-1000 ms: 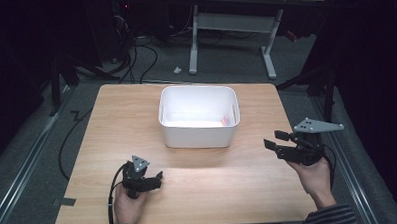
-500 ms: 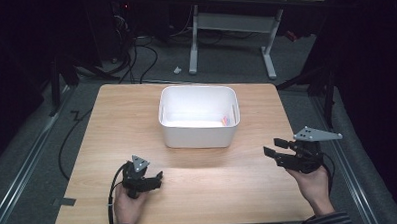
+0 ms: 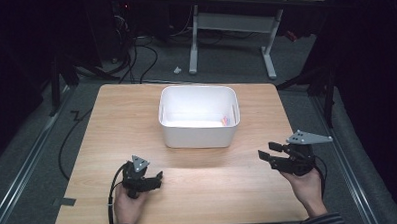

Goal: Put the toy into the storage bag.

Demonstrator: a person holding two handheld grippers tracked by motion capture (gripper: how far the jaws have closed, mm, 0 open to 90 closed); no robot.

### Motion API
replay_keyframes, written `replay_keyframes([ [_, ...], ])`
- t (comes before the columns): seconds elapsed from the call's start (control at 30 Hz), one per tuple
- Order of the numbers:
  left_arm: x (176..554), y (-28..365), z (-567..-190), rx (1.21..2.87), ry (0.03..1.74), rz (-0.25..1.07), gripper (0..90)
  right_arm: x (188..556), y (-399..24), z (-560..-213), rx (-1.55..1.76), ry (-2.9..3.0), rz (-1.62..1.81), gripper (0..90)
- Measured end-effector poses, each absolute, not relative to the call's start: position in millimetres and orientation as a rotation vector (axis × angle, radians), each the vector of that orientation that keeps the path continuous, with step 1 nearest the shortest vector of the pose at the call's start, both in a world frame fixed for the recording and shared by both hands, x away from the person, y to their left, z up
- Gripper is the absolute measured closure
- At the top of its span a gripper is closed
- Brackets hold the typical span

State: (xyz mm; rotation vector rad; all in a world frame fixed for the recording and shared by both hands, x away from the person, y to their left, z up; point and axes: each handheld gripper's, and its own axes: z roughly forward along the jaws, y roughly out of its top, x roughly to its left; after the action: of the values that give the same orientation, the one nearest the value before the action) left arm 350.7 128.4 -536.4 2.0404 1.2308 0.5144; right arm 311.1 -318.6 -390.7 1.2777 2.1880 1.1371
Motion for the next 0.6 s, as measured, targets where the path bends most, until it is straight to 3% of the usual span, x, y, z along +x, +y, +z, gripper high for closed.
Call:
replay_keyframes([
  [0.6, 351, 128, -536, 2.040, 1.231, 0.514, 16.4, 316, -313, -410, 1.313, 2.207, 1.155, 46.7],
])
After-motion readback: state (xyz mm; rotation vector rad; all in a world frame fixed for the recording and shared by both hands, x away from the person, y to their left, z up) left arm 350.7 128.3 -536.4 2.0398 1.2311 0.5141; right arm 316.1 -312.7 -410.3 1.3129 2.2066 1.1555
